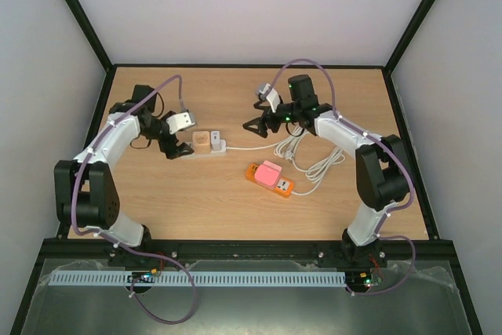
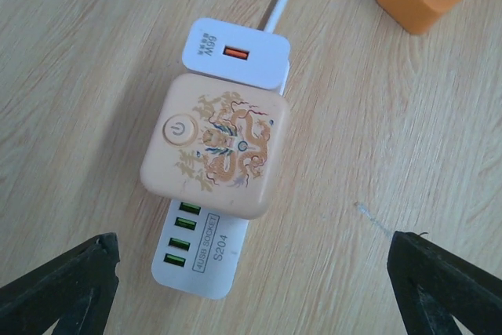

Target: Pull the plug off the socket

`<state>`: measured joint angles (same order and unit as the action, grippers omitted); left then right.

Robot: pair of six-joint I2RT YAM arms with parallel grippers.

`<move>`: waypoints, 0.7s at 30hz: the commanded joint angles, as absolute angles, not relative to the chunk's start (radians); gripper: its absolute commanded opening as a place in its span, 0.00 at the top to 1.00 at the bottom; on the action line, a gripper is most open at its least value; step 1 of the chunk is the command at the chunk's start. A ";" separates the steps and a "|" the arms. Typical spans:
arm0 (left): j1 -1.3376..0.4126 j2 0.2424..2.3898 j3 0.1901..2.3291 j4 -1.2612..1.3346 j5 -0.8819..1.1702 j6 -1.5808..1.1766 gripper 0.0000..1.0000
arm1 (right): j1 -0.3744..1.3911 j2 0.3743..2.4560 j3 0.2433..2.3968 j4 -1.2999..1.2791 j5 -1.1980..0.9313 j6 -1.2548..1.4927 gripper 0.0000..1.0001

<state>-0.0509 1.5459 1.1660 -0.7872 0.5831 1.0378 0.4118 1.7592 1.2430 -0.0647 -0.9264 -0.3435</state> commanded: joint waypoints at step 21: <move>-0.151 1.722 1.178 -0.654 0.635 1.178 0.28 | 0.412 1.762 1.173 -0.114 -0.953 -0.491 0.02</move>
<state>-0.1272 1.7027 1.1992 -0.6952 0.6205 1.1854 0.4118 1.7592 1.1858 -0.0834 -0.9276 -0.4404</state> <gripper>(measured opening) 0.777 0.983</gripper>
